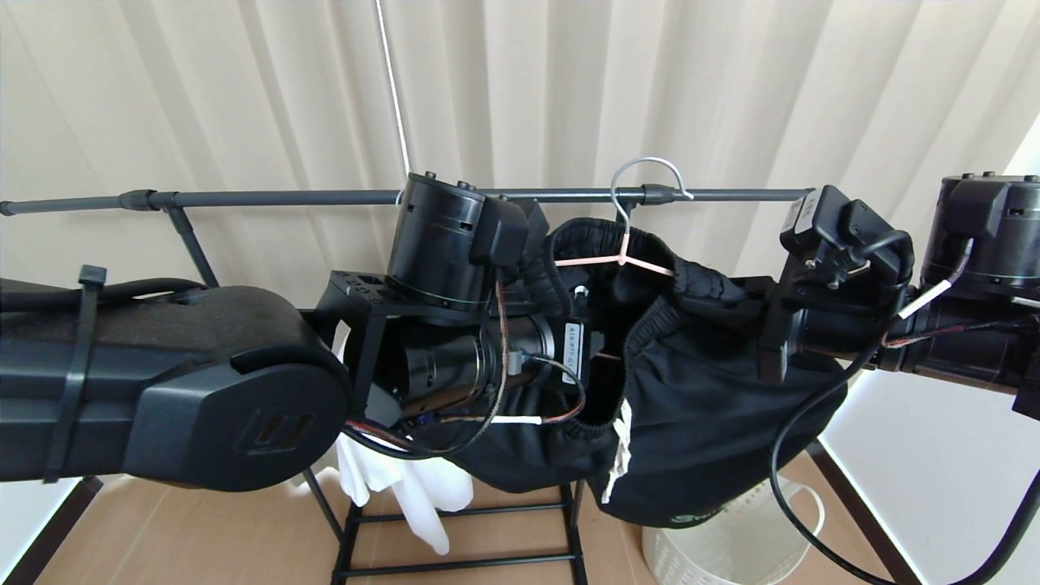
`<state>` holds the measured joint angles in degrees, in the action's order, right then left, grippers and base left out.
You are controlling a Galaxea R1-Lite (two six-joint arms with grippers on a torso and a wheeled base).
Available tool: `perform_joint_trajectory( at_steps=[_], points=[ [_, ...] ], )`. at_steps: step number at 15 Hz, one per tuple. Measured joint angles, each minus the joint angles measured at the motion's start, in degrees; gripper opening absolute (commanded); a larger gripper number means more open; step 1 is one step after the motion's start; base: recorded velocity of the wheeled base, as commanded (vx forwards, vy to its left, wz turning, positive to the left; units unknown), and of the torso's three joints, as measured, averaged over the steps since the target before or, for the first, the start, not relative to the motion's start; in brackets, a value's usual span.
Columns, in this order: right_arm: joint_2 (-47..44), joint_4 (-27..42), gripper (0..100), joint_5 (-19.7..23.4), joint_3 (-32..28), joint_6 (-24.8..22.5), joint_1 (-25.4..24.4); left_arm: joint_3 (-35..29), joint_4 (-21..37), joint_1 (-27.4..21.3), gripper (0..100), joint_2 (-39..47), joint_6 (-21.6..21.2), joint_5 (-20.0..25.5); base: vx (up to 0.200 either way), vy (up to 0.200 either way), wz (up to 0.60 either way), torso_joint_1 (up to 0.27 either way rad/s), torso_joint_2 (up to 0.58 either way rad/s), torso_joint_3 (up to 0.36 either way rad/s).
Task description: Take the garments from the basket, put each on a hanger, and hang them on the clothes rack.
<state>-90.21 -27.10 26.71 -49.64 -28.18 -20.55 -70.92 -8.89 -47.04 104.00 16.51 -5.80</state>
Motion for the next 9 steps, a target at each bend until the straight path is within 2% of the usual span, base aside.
perform_joint_trajectory(
  at_steps=[5,9],
  points=[
    [0.2,0.0,0,-0.1,0.0,0.0,0.1,2.4,0.1,0.0,100,-2.0,-0.5,-2.9,0.000,0.000,0.00,0.000,0.00,0.000],
    [-0.1,0.0,0,-0.1,-0.4,0.0,0.1,6.8,0.1,0.0,100,-7.4,-3.4,-2.9,0.000,0.000,0.00,0.000,0.00,0.000]
  ],
)
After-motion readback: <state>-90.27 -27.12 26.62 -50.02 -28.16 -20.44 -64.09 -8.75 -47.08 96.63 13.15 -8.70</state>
